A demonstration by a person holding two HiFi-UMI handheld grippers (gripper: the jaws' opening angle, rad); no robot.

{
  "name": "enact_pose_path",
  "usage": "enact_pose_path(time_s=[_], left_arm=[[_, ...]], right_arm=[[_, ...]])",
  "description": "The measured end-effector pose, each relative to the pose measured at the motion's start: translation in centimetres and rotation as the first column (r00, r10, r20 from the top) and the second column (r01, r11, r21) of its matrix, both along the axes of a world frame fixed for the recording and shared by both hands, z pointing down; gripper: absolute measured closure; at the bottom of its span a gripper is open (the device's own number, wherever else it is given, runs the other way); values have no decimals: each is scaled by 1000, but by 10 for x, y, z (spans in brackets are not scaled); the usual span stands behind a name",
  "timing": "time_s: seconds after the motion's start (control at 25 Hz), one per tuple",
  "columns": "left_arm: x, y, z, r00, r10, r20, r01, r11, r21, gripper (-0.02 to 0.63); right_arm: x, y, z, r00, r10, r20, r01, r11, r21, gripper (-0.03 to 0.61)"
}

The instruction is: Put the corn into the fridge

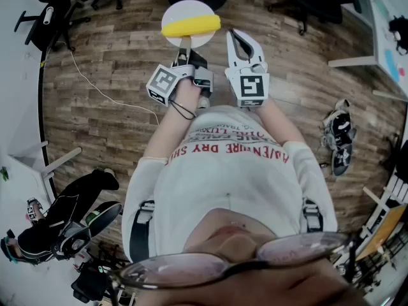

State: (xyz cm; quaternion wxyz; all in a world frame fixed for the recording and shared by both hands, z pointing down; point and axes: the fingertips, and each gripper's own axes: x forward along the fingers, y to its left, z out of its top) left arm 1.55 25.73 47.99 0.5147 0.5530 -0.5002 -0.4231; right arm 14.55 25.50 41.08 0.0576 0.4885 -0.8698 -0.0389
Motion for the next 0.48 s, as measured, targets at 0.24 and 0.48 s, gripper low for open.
enact_pose_path(time_s=[0.24,0.48], left_arm=[[-7,-4,3,1000,7,3,-7,1000,-2,571],[-31,-10,5,1000,17,-5,-17,1000,-5,571]], right_arm=[[-8,-3,5,1000,-7,-1,7,1000,6,551],[-37,-5,4,999,-32,-8,32,999,22,551]])
